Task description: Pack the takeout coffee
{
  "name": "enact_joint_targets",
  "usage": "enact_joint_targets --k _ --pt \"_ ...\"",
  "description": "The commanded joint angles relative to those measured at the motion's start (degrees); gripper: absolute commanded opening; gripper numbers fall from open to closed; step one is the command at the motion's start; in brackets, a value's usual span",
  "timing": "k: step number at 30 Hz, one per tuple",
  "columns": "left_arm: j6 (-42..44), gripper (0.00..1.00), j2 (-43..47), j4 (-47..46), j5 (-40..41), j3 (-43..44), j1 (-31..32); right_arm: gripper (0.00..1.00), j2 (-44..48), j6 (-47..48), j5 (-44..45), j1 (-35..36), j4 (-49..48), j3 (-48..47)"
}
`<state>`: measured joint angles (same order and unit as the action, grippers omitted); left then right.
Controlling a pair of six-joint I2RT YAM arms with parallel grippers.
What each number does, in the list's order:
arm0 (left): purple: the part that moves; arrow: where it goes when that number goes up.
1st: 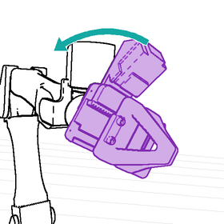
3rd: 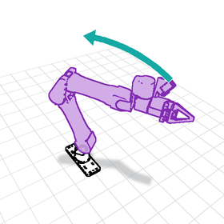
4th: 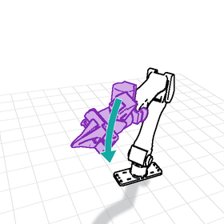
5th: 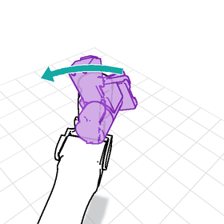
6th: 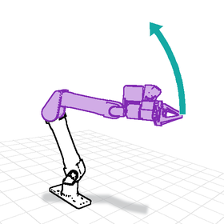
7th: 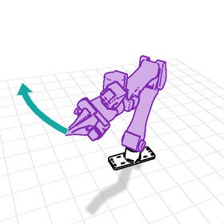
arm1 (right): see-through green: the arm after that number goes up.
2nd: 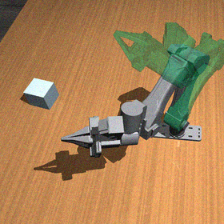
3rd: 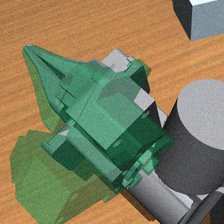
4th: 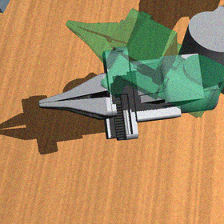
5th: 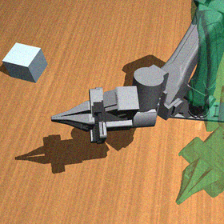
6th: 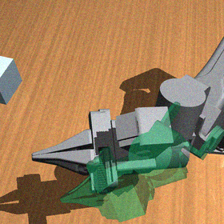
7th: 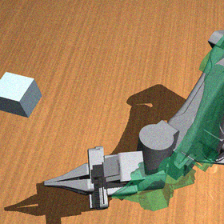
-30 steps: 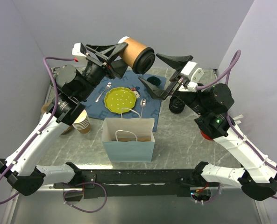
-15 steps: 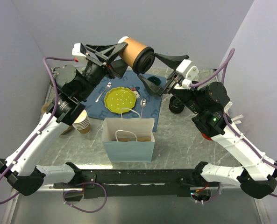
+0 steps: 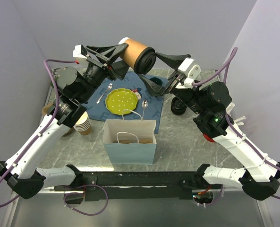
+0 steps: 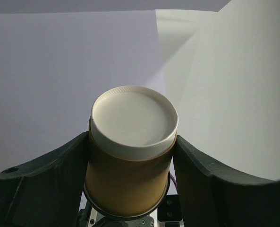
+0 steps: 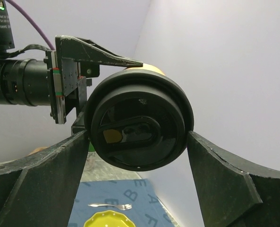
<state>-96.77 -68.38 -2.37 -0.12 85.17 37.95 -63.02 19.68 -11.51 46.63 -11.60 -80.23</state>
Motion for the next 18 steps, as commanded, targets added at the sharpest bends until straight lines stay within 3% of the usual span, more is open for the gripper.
enact_joint_targets --k 1,7,11,14,18 --pt "-1.8 0.57 1.4 -3.5 -1.5 -0.8 0.2 0.88 -0.6 -1.9 0.6 0.6 -3.0 -2.7" --pt "-1.1 0.61 1.4 -2.9 -1.6 -0.2 0.2 0.74 -1.0 -2.9 2.9 0.6 -2.9 -2.9" --pt "-0.3 0.82 2.0 -2.8 -0.8 -0.5 0.2 0.67 -0.5 -3.2 3.7 0.5 -2.9 -2.8" --pt "1.4 0.91 3.1 -3.2 -0.1 -1.1 0.2 0.62 0.2 -4.2 6.0 0.6 -2.2 -2.7" --pt "6.5 0.96 5.3 -2.8 3.4 -1.5 0.2 0.60 1.9 -7.0 10.6 0.4 1.7 -3.3"
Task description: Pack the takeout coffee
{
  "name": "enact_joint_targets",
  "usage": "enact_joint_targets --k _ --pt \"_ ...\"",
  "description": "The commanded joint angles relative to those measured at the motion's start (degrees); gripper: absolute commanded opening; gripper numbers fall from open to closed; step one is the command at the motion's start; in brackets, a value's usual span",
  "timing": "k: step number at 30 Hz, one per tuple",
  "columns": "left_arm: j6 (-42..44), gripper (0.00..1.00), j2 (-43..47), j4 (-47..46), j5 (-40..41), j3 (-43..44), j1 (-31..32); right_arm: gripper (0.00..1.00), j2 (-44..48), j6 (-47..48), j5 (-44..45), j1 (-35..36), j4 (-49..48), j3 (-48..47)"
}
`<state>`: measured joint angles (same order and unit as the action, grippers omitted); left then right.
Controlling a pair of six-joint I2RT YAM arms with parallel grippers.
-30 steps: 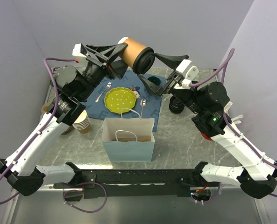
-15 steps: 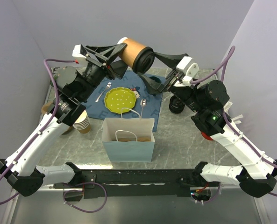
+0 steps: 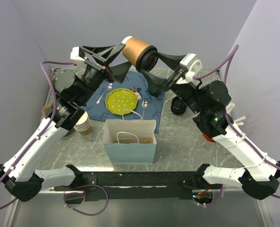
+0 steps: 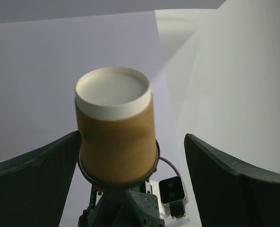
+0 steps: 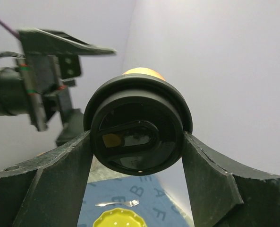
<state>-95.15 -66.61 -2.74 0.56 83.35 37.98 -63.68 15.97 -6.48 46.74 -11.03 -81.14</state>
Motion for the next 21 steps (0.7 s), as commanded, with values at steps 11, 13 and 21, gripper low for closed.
enact_joint_targets --k 11,13,21 --pt "30.9 0.91 5.4 38.0 5.3 9.9 0.2 0.54 7.3 -13.6 18.7 -0.9 31.8 -9.2" --pt "32.8 0.89 6.5 44.4 7.3 9.3 0.1 0.54 8.5 -15.9 17.9 -0.9 38.5 -10.2" --pt "38.3 0.82 8.7 65.4 6.6 4.5 0.2 0.54 9.4 -14.8 -4.6 -0.9 57.7 -16.5"
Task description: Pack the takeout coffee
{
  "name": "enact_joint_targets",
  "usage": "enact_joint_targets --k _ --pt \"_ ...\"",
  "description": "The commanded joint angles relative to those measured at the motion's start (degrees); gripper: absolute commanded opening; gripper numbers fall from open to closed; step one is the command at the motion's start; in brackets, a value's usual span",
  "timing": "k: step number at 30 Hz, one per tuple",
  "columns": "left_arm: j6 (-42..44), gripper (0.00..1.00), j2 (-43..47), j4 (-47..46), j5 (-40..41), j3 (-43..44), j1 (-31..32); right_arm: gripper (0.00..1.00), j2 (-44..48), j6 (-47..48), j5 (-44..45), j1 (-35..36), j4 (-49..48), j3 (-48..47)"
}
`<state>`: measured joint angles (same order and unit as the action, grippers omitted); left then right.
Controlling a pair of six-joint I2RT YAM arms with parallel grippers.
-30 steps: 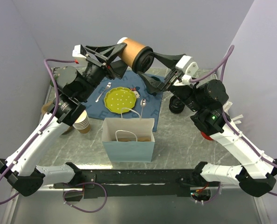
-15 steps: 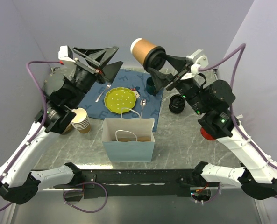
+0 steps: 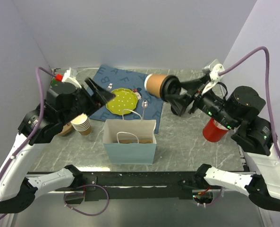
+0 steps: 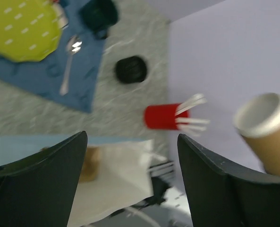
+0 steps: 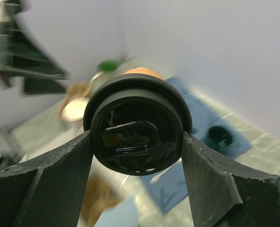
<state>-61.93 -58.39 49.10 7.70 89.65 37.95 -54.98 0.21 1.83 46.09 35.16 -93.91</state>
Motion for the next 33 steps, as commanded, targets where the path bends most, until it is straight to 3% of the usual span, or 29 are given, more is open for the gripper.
enact_joint_targets --k 1,8,13,20,26,30,33 --pt "6.0 0.81 0.4 14.4 -0.8 -1.8 0.2 0.54 0.8 1.8 -18.7 -0.2 15.1 -4.7" --pt "9.3 0.74 0.2 16.5 -4.4 -5.8 0.2 0.50 -4.6 3.9 -22.6 -0.1 28.8 -15.4" --pt "10.7 0.63 1.3 14.4 -7.1 -9.5 0.2 0.48 -9.5 5.0 -25.0 3.2 31.2 -16.9" --pt "14.4 0.62 1.1 16.8 -5.8 -9.6 0.2 0.48 -13.8 7.0 -13.5 12.4 29.6 -16.0" --pt "17.8 0.57 2.3 13.4 -6.2 -13.9 0.2 0.48 -17.4 10.4 -8.3 13.2 29.6 -16.5" --pt "20.2 0.45 2.2 10.1 -6.5 -14.5 0.2 0.46 -17.4 12.1 -8.3 13.1 28.0 -16.3" --pt "20.6 0.47 1.5 8.5 -5.6 -14.0 0.2 0.46 -18.3 14.2 -8.6 13.2 30.0 -17.0"
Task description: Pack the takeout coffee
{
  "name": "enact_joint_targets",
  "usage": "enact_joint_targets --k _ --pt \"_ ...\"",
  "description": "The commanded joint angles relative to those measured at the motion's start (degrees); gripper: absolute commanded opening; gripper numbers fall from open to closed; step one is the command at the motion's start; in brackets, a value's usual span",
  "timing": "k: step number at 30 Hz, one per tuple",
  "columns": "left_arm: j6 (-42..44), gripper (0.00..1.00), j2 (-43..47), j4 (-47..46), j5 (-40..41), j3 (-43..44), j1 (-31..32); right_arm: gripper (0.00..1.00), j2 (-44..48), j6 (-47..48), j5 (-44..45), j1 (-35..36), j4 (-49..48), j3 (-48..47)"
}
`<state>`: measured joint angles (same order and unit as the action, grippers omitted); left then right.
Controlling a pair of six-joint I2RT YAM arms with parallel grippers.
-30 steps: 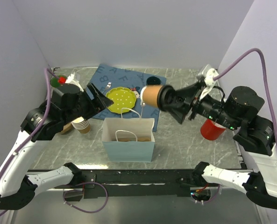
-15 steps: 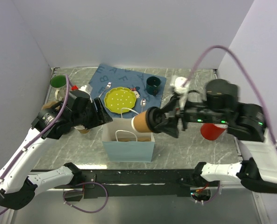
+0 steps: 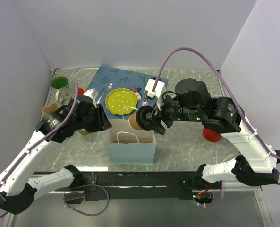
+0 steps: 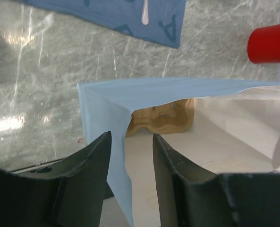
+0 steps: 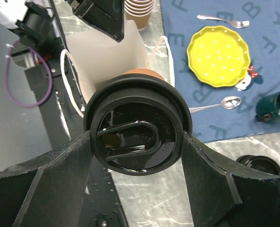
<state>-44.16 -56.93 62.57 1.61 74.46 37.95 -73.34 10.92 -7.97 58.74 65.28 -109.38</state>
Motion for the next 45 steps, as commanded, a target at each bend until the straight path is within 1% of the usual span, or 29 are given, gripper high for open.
enact_joint_targets --k 1,2,5,10,15,18,22,26,32,35,36,38,39,41,42,43,45 --pt "2.9 0.47 -0.7 -5.7 0.7 1.5 0.2 0.46 -0.1 4.4 -0.2 0.5 0.6 -1.7" --pt "3.0 0.47 -1.1 -6.0 0.5 1.7 0.2 0.46 -0.3 4.5 -1.2 0.5 1.9 -1.7" --pt "3.2 0.46 -2.3 -6.1 0.9 2.7 0.2 0.46 0.3 4.6 -2.5 0.6 1.5 0.7" --pt "4.1 0.40 -3.6 -3.8 1.0 3.9 0.2 0.45 2.0 5.2 -2.4 0.6 0.0 3.8" --pt "5.0 0.44 -4.2 -0.3 3.5 6.7 0.2 0.45 1.2 5.6 -2.7 0.8 0.5 4.2" --pt "6.0 0.45 -4.8 0.5 3.6 7.5 0.2 0.45 1.8 5.9 -2.5 0.8 -0.9 5.3" --pt "6.3 0.44 -4.5 0.6 1.3 6.2 0.2 0.45 1.9 5.9 -2.8 0.8 -1.2 6.1" --pt "5.0 0.41 -4.5 1.9 2.2 5.5 0.2 0.44 3.0 5.9 -3.1 0.8 -2.5 8.2" --pt "3.9 0.43 -4.7 3.2 3.4 4.8 0.1 0.43 2.8 6.7 -3.2 0.8 -2.4 8.5" --pt "4.3 0.37 -4.4 1.8 2.0 3.8 0.2 0.43 2.8 6.9 -3.1 0.8 -2.3 9.3" --pt "4.6 0.29 -4.1 0.4 1.6 3.5 0.1 0.43 2.9 7.0 -2.4 0.9 -2.7 9.5" --pt "5.4 0.20 -3.5 -1.2 1.1 3.5 0.2 0.42 2.8 7.6 -1.3 0.9 -3.0 9.7" --pt "6.4 0.12 -3.0 -3.0 1.1 3.8 0.2 0.42 2.5 8.4 0.0 1.4 -2.9 9.4" --pt "7.5 0.06 -2.2 -5.7 1.6 3.6 0.1 0.41 1.1 9.1 1.7 1.9 -1.6 7.1" --pt "8.9 0.01 -0.7 -8.2 1.4 3.0 0.2 0.41 0.8 9.6 2.8 2.7 -1.4 6.5" --pt "9.4 0.01 0.1 -12.6 1.3 2.5 0.1 0.41 0.7 9.8 4.0 3.1 -1.2 6.1" --pt "10.8 0.01 2.3 -17.1 0.9 0.3 0.2 0.41 0.0 10.4 5.6 5.6 -0.4 5.1"
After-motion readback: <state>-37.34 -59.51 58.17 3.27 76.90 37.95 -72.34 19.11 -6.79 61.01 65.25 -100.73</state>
